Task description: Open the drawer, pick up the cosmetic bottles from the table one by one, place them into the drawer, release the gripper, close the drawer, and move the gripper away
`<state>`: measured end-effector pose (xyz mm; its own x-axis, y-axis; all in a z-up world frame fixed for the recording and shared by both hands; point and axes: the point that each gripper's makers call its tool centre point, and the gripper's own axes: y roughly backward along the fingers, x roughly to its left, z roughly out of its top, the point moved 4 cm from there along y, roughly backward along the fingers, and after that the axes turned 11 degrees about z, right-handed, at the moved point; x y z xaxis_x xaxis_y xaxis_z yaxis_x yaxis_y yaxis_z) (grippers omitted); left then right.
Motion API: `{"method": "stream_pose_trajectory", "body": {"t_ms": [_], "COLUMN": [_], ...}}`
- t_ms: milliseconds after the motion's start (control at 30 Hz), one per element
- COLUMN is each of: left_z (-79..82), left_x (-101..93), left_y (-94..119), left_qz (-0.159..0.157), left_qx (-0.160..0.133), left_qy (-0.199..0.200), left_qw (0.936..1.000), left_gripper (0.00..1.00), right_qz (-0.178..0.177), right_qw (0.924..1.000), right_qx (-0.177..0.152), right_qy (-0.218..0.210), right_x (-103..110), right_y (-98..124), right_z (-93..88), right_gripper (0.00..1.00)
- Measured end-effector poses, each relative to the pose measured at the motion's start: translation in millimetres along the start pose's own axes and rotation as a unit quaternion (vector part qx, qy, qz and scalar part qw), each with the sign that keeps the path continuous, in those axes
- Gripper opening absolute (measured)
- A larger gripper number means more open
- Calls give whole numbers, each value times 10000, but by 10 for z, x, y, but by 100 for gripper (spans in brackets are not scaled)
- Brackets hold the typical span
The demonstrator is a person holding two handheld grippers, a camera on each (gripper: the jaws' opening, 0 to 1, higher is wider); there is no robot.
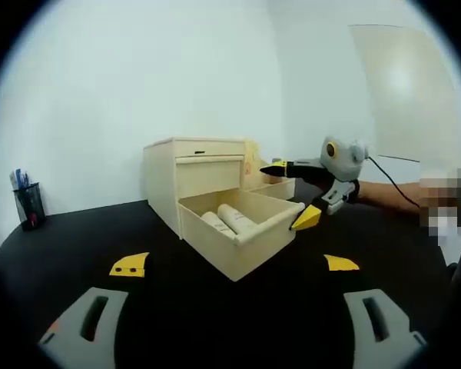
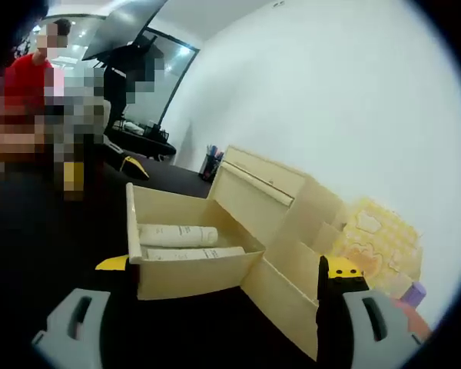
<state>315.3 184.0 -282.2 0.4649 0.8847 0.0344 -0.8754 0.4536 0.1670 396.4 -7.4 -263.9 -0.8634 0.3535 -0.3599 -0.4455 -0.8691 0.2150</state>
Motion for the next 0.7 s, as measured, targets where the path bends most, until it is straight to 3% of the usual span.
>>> {"method": "stream_pose_trajectory", "body": {"t_ms": [700], "left_z": [-51], "left_x": [-10], "left_y": [-15], "left_qz": [-4], "left_qx": [88], "left_qy": [-21], "left_qw": [10000], "left_gripper": [82], "right_qz": [-523], "right_qw": [9983], "right_qx": [174], "right_qy": [-164], "right_x": [-359], "right_y": [-130], "right_z": [-96], "right_gripper": [90]}}
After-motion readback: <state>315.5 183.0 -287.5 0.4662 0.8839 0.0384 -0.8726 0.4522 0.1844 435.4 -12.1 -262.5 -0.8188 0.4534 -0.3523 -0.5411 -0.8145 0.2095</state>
